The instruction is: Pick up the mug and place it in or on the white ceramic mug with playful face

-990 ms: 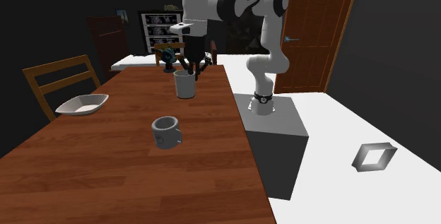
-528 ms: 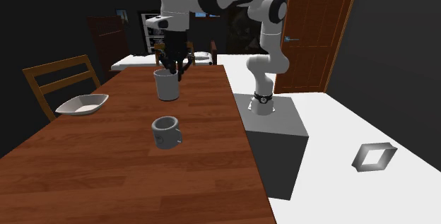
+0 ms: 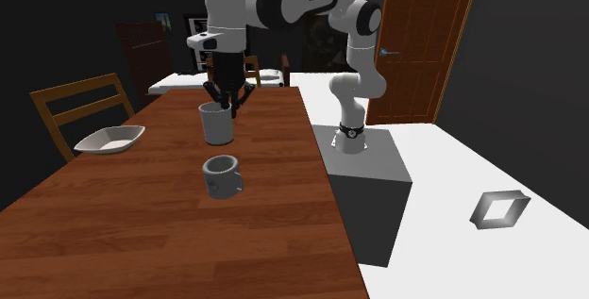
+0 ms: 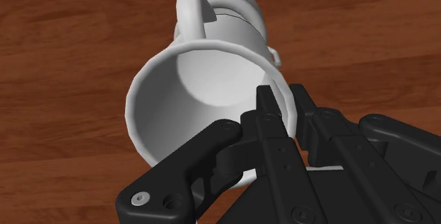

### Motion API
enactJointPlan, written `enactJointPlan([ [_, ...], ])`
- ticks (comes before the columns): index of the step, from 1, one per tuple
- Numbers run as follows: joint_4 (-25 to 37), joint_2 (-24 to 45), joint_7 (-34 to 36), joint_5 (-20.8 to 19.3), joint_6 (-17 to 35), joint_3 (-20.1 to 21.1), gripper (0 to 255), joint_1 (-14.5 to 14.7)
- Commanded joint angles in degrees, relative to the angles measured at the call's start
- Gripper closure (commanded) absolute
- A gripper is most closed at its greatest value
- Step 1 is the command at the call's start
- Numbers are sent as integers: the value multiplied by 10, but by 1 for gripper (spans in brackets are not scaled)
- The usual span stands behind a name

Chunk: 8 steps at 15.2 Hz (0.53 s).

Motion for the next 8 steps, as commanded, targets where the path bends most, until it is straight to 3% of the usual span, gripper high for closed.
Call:
enactJointPlan([
  [1, -15, 1, 0, 0, 16, 1, 255, 1],
  [8, -67, 2, 0, 2, 69, 2, 255, 4],
])
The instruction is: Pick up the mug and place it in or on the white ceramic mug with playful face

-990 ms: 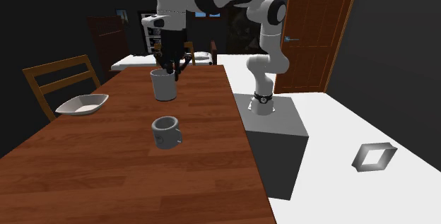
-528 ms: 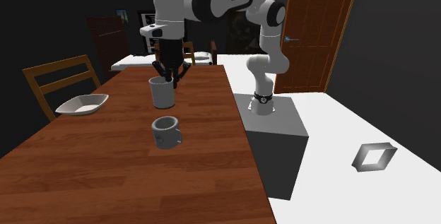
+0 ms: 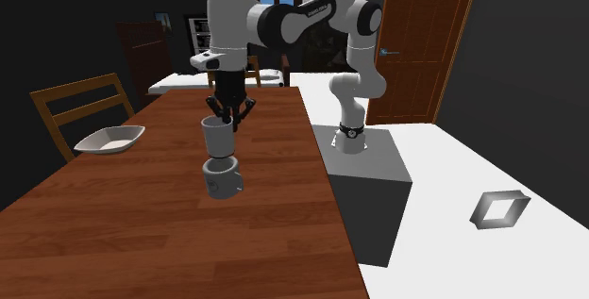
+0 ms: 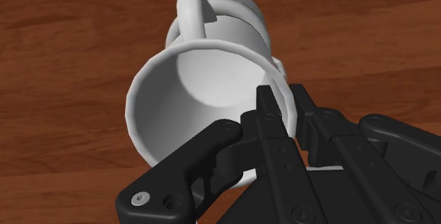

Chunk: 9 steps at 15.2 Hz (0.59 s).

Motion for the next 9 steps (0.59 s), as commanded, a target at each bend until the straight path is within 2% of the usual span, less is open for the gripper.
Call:
enactJointPlan([
  [1, -13, 1, 1, 1, 15, 1, 255, 1],
  [6, -43, 7, -1, 5, 50, 3, 255, 2],
  [9, -43, 7, -1, 5, 50, 3, 255, 2],
])
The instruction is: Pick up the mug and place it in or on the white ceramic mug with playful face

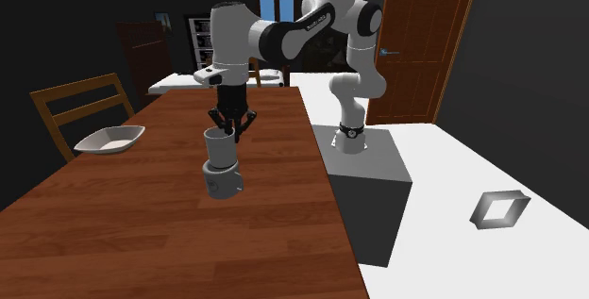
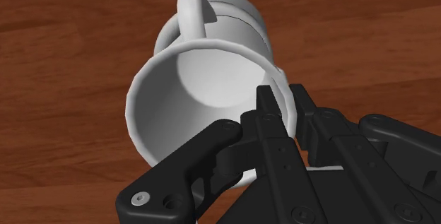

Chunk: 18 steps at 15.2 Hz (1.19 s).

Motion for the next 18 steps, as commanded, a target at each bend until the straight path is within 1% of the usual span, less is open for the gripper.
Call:
enactJointPlan([
  [1, -1, 0, 0, 0, 1, 0, 255, 0],
  [4, -1, 0, 0, 0, 1, 0, 255, 0],
  [5, -1, 0, 0, 0, 1, 0, 0, 0],
  [10, -1, 0, 0, 0, 1, 0, 0, 0],
  [14, 52, -16, 6, -9, -66, -3, 0, 2],
  [18, 52, -16, 6, -9, -66, -3, 0, 2],
])
